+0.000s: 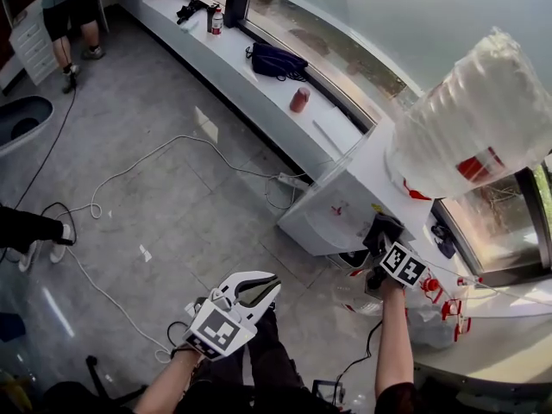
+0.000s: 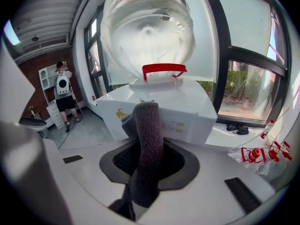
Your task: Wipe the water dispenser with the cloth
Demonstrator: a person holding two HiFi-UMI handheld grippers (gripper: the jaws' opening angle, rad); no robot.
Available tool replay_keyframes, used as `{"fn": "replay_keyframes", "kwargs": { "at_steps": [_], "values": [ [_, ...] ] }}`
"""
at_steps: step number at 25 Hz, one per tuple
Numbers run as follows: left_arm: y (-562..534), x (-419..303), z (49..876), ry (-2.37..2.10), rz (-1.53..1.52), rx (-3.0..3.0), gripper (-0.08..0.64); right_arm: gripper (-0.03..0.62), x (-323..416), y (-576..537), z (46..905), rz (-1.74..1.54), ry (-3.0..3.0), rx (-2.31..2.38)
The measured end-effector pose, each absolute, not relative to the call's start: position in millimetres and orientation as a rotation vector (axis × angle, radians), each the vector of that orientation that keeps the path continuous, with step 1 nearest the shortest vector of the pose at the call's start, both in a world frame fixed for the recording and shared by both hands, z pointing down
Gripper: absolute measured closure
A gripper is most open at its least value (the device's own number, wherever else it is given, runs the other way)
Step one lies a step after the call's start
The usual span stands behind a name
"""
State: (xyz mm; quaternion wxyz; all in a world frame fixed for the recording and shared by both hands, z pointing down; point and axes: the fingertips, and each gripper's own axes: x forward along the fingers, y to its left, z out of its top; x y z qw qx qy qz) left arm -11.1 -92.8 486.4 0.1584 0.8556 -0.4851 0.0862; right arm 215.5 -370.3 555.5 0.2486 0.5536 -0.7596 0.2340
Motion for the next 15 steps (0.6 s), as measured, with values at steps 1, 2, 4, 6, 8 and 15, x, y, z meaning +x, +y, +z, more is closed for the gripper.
{"fn": "replay_keyframes", "kwargs": {
  "at_steps": [1, 2, 4, 6, 8, 15],
  "values": [
    [-94.2, -7.5, 486.5, -1.378, 0.245, 2.454, 0.518, 0.480, 226.1, -369.4, 555.3, 0.641, -2.056, 1.525],
    [-95.5, -4.0, 486.7, -1.369, 0.244, 2.461, 0.517, 0.480, 236.7, -368.6, 555.2, 0.643, -2.040, 1.541],
    [-97.9, 2.1, 487.5, -1.353, 0.245, 2.472, 0.517, 0.480, 257.5, -366.8, 555.1, 0.640, -2.009, 1.565],
    [-100.6, 7.7, 488.0, -1.340, 0.244, 2.480, 0.518, 0.480, 277.7, -365.6, 554.0, 0.626, -1.982, 1.581],
    [-102.7, 12.6, 488.4, -1.331, 0.237, 2.485, 0.517, 0.480, 298.7, -366.0, 550.9, 0.610, -1.955, 1.611],
    [-108.6, 16.0, 493.8, -1.349, 0.266, 2.494, 0.517, 0.480, 327.0, -350.8, 542.4, 0.594, -1.984, 1.628]
  ]
}}
